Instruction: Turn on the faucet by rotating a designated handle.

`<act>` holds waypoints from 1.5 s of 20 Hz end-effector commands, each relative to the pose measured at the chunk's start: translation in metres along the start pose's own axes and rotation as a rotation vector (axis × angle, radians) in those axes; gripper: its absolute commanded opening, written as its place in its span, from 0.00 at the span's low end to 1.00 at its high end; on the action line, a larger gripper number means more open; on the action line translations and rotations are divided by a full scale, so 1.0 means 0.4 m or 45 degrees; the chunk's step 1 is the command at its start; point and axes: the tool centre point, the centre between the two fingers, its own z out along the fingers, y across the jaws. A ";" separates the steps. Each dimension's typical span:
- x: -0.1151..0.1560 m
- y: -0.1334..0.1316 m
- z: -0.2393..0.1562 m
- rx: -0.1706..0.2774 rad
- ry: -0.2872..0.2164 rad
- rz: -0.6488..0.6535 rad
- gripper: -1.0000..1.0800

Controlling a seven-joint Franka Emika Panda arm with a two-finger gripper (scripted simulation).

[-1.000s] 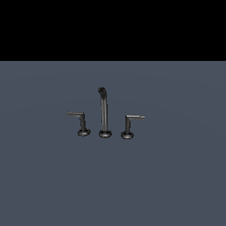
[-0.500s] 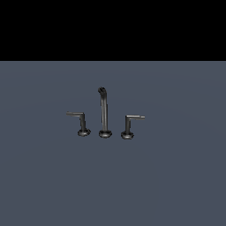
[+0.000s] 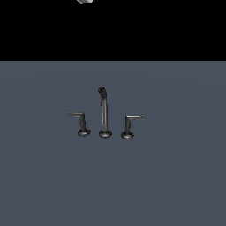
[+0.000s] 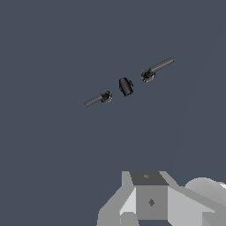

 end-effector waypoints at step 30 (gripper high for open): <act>0.254 -0.264 0.609 -0.075 0.113 1.149 0.00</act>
